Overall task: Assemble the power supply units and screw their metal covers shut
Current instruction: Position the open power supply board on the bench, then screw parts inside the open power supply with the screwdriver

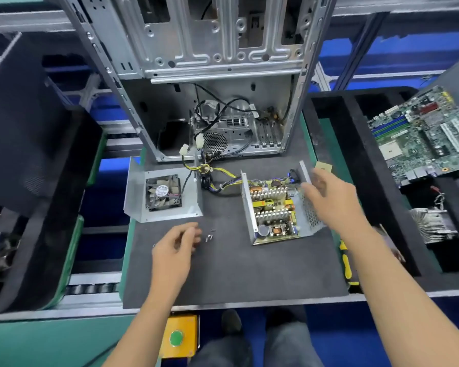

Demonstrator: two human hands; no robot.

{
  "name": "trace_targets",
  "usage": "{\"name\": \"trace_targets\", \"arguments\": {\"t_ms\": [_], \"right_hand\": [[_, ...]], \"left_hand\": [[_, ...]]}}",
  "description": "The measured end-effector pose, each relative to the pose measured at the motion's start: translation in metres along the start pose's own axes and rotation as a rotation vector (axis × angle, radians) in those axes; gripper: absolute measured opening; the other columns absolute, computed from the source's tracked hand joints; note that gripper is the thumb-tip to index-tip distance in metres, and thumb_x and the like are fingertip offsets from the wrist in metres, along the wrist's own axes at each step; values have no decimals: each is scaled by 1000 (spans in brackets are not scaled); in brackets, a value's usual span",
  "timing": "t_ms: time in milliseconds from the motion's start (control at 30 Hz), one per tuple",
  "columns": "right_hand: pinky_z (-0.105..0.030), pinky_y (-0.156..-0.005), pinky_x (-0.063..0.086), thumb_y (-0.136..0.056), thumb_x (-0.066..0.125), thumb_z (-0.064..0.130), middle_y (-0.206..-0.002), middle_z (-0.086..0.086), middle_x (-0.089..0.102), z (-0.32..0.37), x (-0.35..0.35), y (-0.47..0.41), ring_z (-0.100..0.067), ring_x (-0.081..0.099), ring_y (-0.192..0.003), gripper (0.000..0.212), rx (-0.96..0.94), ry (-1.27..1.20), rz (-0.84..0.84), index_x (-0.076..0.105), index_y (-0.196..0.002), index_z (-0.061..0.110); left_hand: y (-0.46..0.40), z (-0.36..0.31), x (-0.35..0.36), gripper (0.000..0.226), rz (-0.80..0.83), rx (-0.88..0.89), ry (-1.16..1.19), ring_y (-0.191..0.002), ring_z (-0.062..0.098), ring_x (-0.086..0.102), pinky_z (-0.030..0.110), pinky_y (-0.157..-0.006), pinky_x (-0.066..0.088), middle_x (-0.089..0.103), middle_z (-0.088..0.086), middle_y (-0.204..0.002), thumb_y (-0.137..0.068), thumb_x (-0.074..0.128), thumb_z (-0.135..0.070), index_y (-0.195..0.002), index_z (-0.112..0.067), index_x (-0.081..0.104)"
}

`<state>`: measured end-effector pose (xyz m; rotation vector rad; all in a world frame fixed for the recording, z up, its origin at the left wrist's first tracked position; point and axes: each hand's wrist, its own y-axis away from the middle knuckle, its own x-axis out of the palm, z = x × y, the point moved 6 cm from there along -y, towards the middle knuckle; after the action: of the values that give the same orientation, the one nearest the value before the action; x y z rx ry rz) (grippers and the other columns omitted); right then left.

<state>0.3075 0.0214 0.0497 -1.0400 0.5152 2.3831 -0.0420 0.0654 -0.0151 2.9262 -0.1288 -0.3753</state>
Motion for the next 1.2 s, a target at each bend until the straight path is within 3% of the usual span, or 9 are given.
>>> {"name": "trace_targets", "arguments": {"t_ms": [133,233,300,367,500,667,833,1000,1200], "right_hand": [[-18,-85,42,-98,57,11,-99,-6,61,51,1,79,-9,55,-91,15,-540,-116,-479,65,-109,6],[-22,-78,47,-99,59,10,-87,-4,60,90,74,132,-16,57,-80,10,-882,5,-223,68,-97,6],[-32,-75,52,-96,65,12,-90,-6,61,99,123,138,-23,61,-81,8,-798,128,-29,69,-101,6],[-34,-83,49,-96,65,19,-102,-9,61,95,153,125,-26,60,-94,19,-491,103,155,66,-110,7],[-30,-86,41,-88,72,36,-112,-7,56,86,176,107,-24,55,-104,42,-189,73,260,57,-119,11],[-34,-80,45,-79,78,43,-109,-6,54,96,182,103,-24,54,-99,54,-189,159,242,50,-114,13],[-37,-79,44,-86,71,38,-108,-7,53,117,198,115,-28,54,-99,39,-367,199,347,56,-107,10],[-36,-72,43,-78,75,50,-111,-7,57,127,219,127,-30,58,-102,57,-327,368,424,50,-114,13],[-36,-71,41,-87,73,25,-114,-11,55,141,227,124,-37,59,-101,43,-309,363,461,49,-119,11]], "left_hand": [[-2,22,-55,20,-118,16,-220,-79,4,68,24,-78,52,73,-16,-85,-98,59,-20,-94,-35,71],[-5,29,-68,17,-127,-14,-278,-80,1,67,21,-80,50,72,-21,-86,-97,62,-22,-94,-36,71],[-4,30,-69,18,-140,-32,-254,-79,0,67,18,-77,48,72,-21,-85,-96,63,-22,-92,-39,70],[-1,30,-69,20,-151,-40,-226,-78,1,67,16,-74,46,72,-20,-84,-96,63,-22,-90,-40,70],[8,32,-72,17,-178,-60,-144,-77,3,67,20,-74,49,73,-14,-84,-97,62,-21,-92,-34,72],[9,35,-84,15,-224,-73,-46,-74,6,66,26,-73,50,73,-9,-82,-98,59,-18,-95,-23,73],[8,39,-89,18,-240,-89,-15,-71,6,65,20,-66,50,73,-7,-81,-100,58,-17,-93,-25,72],[8,44,-86,17,-213,-95,-20,-72,6,67,18,-64,51,73,-9,-81,-100,58,-19,-93,-27,71],[9,45,-83,17,-177,-76,-32,-75,5,67,15,-70,52,73,-12,-83,-99,58,-19,-95,-26,72]]}}
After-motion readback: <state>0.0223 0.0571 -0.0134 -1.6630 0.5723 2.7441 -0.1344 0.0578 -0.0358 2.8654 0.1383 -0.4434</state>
